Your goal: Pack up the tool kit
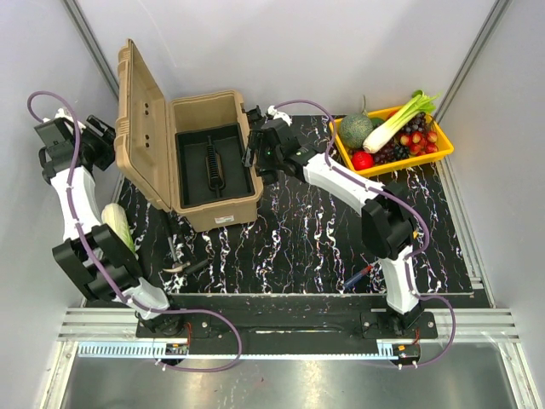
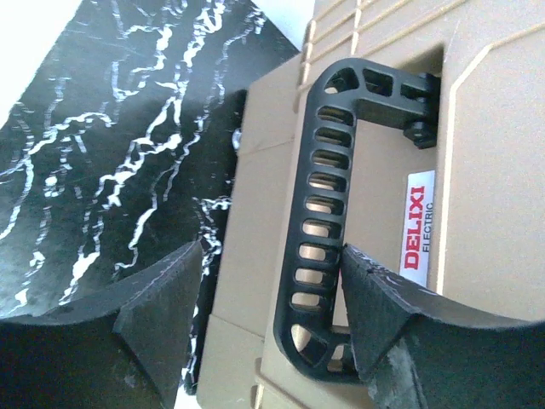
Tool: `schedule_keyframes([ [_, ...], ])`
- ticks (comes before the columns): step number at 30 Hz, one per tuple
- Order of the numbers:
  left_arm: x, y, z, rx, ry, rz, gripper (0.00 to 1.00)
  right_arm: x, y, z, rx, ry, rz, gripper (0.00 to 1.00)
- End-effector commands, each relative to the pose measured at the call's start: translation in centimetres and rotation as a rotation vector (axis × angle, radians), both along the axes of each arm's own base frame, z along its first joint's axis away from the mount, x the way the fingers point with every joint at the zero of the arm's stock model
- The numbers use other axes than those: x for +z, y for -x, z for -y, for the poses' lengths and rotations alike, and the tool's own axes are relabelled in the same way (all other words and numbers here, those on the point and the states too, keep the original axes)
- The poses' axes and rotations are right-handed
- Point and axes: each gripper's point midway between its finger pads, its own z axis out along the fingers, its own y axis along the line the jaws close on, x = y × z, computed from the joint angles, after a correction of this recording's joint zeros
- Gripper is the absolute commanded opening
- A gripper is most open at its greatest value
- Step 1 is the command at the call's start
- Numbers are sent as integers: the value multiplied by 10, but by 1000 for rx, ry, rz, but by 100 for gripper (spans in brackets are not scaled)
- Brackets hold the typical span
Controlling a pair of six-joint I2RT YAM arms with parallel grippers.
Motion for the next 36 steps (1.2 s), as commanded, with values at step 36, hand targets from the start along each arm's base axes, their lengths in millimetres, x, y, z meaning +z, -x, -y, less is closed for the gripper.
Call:
schedule_keyframes([
  [36,278,126,164,-360,-475,646,99,96,36,-62,223,175,320,95],
])
